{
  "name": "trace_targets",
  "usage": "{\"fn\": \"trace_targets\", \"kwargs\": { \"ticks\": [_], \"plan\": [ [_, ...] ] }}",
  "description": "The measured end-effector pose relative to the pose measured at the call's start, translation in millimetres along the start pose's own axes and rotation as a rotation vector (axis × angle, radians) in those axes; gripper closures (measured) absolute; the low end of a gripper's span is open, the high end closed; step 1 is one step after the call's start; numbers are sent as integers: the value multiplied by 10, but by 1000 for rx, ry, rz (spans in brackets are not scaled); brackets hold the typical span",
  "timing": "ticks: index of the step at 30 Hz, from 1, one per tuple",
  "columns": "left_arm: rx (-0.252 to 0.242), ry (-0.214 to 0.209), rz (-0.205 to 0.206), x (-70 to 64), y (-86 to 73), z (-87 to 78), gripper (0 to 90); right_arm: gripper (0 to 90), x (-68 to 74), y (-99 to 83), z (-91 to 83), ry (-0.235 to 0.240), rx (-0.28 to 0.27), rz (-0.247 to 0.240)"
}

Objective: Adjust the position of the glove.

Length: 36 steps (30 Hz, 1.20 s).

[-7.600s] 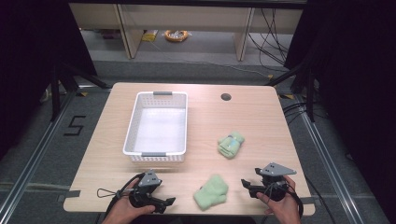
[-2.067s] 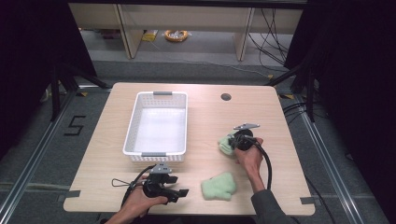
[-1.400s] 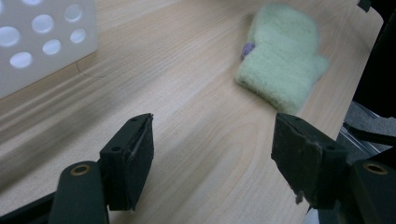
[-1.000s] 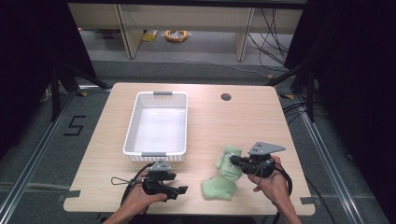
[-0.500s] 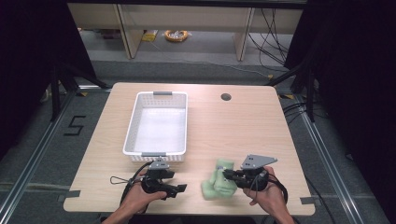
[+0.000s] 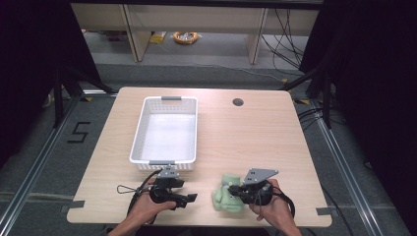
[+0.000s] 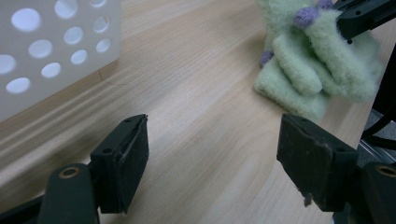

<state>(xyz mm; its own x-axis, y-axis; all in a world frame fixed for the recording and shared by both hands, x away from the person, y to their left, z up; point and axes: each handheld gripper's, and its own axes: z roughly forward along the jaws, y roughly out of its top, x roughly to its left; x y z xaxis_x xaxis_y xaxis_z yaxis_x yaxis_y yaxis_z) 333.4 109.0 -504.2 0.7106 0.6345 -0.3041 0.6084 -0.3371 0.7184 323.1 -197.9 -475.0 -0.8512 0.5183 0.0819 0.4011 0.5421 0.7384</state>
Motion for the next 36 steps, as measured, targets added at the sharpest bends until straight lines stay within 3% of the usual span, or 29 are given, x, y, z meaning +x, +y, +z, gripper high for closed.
{"fn": "trace_targets", "kwargs": {
  "ticks": [7,19,23,25,29,32,33,35,36],
  "plan": [
    [4,-19,11,-20,33,19,249,864,40,-25,13,-8,9,-6],
    [17,-14,21,-27,-3,37,248,829,33,-73,74,-19,24,-10],
    [18,-14,17,-26,-9,38,249,779,47,-84,77,-33,23,3],
    [15,-14,20,-27,-7,38,249,717,58,-76,48,-39,8,30],
    [2,-28,23,-45,11,18,249,684,78,-77,-63,-35,-39,60],
    [-9,-32,19,-73,52,10,250,646,146,-121,-217,-100,-59,105],
    [-11,-56,14,-96,90,19,252,636,202,-169,-288,-126,-60,115],
    [-18,-66,18,-119,120,30,254,629,229,-194,-313,-126,-57,120],
    [-17,-74,31,-145,169,48,258,599,283,-248,-336,-135,-37,150]
  ]
}}
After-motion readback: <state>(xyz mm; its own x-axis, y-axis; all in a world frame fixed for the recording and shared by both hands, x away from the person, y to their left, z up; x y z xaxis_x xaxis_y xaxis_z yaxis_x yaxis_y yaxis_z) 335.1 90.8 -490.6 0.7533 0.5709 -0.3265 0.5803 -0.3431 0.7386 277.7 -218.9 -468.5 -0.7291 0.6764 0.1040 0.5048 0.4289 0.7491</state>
